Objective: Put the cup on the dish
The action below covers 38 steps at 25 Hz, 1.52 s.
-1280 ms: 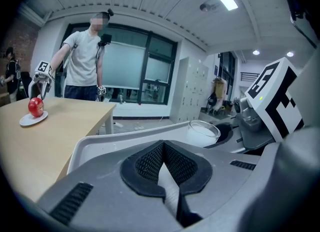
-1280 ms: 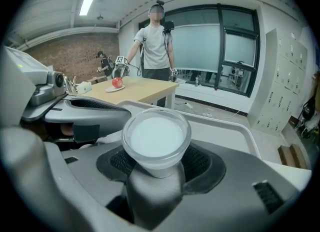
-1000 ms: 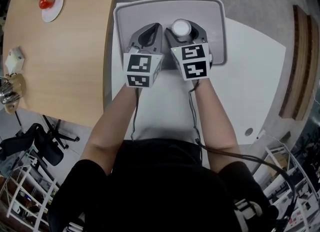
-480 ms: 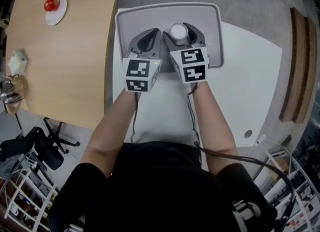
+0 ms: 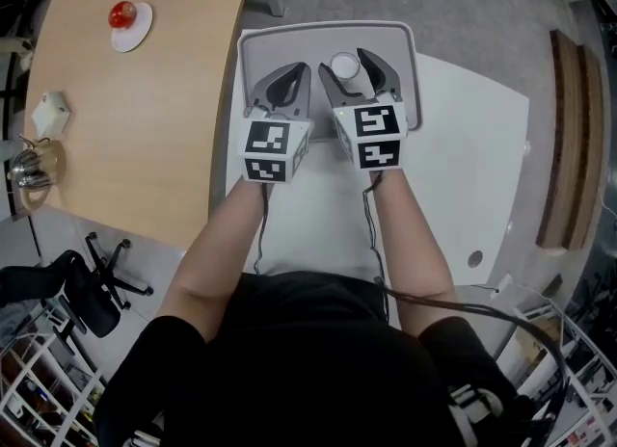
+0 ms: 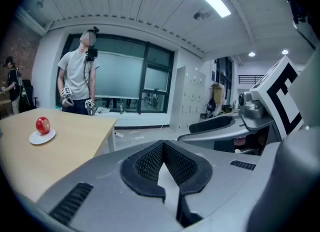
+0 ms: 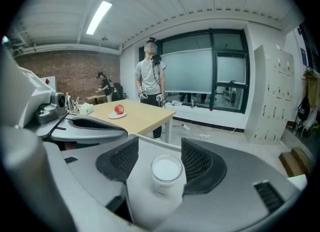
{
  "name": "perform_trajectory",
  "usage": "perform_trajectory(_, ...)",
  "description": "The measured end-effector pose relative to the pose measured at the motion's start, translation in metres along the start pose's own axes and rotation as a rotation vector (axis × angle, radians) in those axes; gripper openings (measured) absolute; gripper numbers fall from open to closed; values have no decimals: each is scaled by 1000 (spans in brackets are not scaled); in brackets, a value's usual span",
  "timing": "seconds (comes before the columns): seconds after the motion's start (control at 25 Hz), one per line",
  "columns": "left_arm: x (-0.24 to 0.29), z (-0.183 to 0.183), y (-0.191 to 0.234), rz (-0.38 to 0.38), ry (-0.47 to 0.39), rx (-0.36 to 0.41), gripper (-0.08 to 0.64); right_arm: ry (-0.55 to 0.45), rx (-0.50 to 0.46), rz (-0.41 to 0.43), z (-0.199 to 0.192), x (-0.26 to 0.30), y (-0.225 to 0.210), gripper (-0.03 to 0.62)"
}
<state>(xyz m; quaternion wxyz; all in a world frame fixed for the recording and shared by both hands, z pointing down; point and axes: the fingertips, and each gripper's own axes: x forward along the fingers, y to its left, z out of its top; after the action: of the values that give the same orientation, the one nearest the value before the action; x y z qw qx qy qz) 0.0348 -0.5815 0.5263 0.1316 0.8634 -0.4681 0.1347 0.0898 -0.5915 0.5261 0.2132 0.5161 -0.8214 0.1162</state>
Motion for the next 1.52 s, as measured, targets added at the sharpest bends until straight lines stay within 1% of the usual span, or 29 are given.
perform_trajectory(0.08, -15, 15, -6, -1, -23, 13, 6, -33, -4, -10, 12, -20, 6, 245)
perform_trajectory(0.24, -50, 40, -22, -10, -62, 27, 6, -136, 11, 4, 42, -67, 26, 244)
perform_trajectory(0.36, -79, 55, -39, -22, -92, 27, 6, -201, -5, -6, 60, -104, 41, 244)
perform_trajectory(0.44, -99, 64, -51, -36, -113, 29, 6, -227, -17, -21, 66, -127, 52, 237)
perform_trajectory(0.48, -110, 67, -56, -44, -125, 32, 6, -237, -22, -30, 68, -138, 58, 220)
perform_trajectory(0.56, -132, 73, -66, -61, -146, 43, 6, -260, -31, -48, 72, -158, 70, 151)
perform_trajectory(0.6, -142, 76, -71, -70, -155, 52, 6, -270, -34, -54, 73, -168, 76, 129)
perform_trajectory(0.8, -192, 82, -96, -113, -187, 101, 6, -322, -53, -89, 80, -216, 103, 72)
perform_trajectory(0.96, -228, 85, -110, -129, -198, 117, 6, -349, -54, -124, 86, -248, 122, 37)
perform_trajectory(1.04, -244, 85, -116, -131, -202, 128, 6, -366, -63, -135, 87, -262, 131, 29)
perform_trajectory(1.2, -273, 80, -130, -161, -231, 150, 6, -393, -88, -160, 88, -290, 150, 17)
perform_trajectory(1.32, -297, 79, -141, -183, -237, 172, 6, -387, -84, -172, 87, -311, 166, 14)
perform_trajectory(1.4, -311, 80, -146, -195, -256, 186, 6, -395, -87, -176, 87, -324, 175, 14)
perform_trajectory(1.52, -331, 85, -151, -201, -290, 185, 6, -405, -89, -180, 86, -339, 187, 14)
